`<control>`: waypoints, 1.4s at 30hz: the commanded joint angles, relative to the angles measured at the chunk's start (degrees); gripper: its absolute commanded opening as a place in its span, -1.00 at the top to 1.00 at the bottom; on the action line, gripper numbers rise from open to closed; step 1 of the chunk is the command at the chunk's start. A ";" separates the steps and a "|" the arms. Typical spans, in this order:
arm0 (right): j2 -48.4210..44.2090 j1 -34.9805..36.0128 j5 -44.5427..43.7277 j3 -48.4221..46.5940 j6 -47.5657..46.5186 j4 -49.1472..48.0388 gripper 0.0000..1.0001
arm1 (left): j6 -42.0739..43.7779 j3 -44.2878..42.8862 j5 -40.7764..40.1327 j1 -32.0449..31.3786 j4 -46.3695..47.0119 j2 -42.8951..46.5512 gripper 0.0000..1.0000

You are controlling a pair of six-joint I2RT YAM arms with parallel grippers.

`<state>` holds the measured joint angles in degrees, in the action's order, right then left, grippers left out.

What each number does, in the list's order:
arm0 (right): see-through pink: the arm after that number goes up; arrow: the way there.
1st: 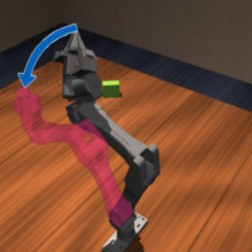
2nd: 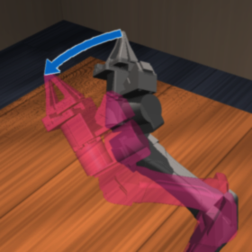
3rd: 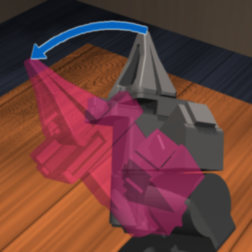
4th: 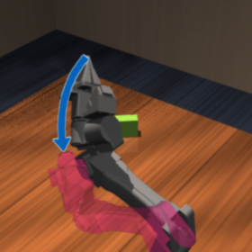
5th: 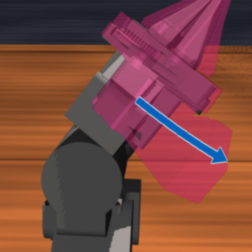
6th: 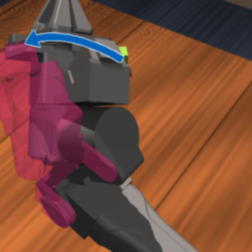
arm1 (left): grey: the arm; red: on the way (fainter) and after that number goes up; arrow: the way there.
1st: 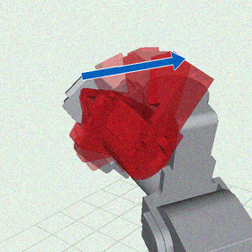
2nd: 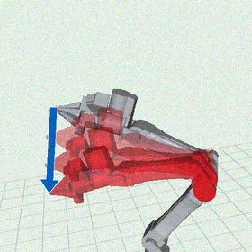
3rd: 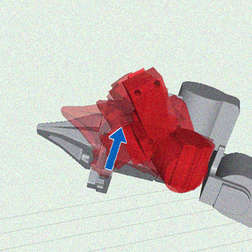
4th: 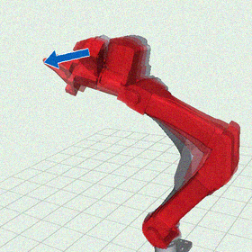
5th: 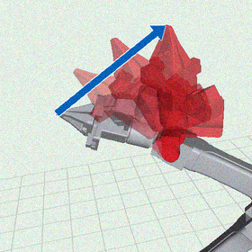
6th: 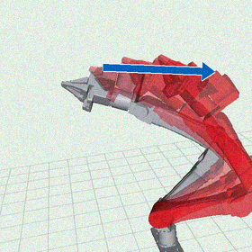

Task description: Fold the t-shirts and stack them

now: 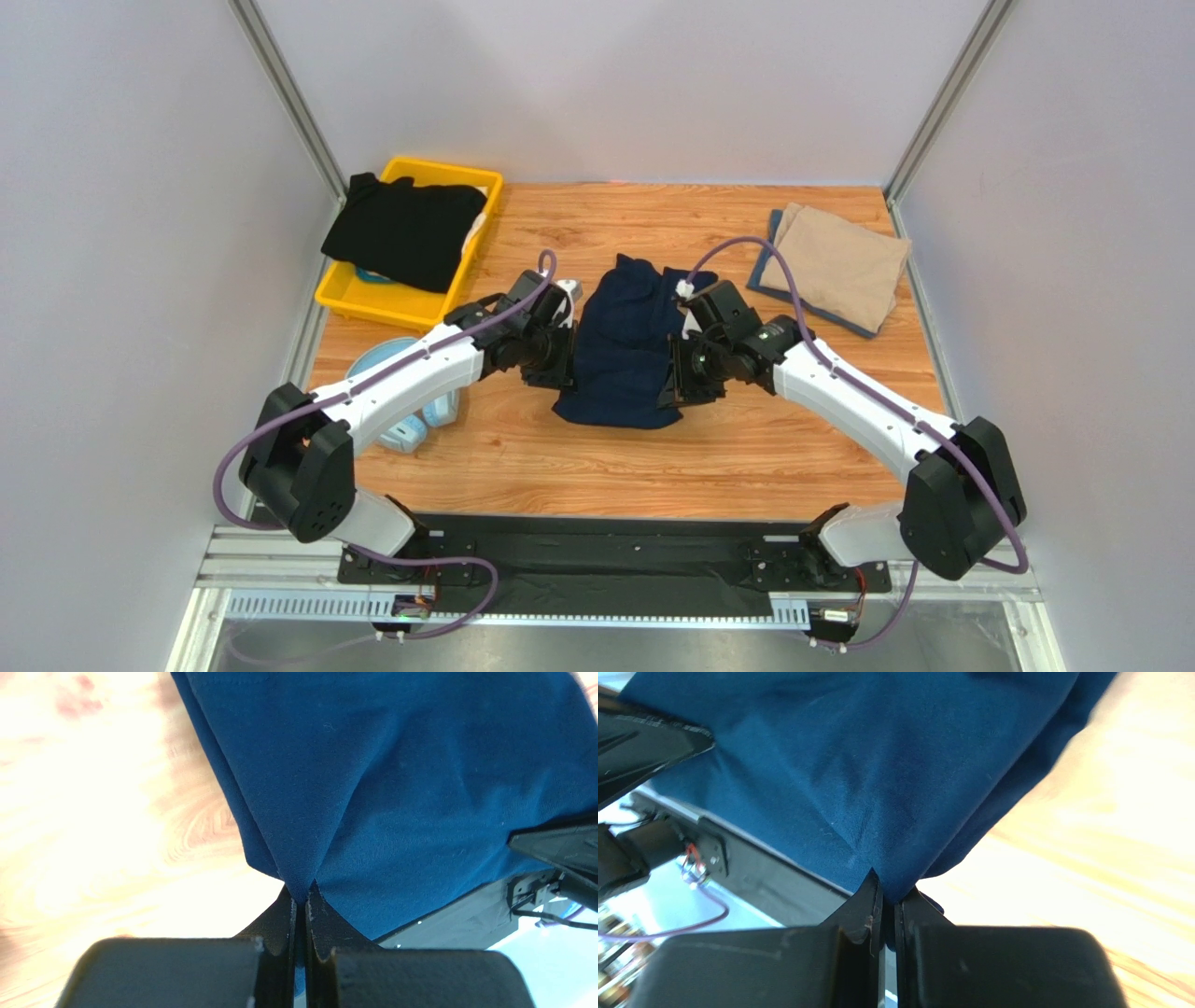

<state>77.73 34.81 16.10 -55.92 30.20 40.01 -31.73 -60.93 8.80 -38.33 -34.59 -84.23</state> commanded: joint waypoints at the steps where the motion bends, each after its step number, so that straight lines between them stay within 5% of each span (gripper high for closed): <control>1: 1.28 -0.70 -8.01 -6.74 -5.05 6.12 0.93 | 2.46 -4.46 -3.70 0.27 -4.43 0.20 1.00; 17: 9.45 -7.38 -10.29 -18.69 -8.22 8.24 0.92 | 6.94 -21.24 -3.97 3.96 -7.77 -10.95 1.00; 29: 17.45 -8.97 -16.01 -27.75 -9.98 8.60 0.88 | 10.72 -41.72 -1.33 7.21 -7.69 -31.15 1.00; 42: 25.79 -10.28 -20.14 -29.14 -10.59 -1.95 0.76 | 10.46 -56.13 -2.29 9.32 -8.30 -41.63 0.99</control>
<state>100.71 25.19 -1.10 -81.45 21.12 41.63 -22.55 -112.75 8.38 -30.02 -42.87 -125.12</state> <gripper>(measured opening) 0.104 0.009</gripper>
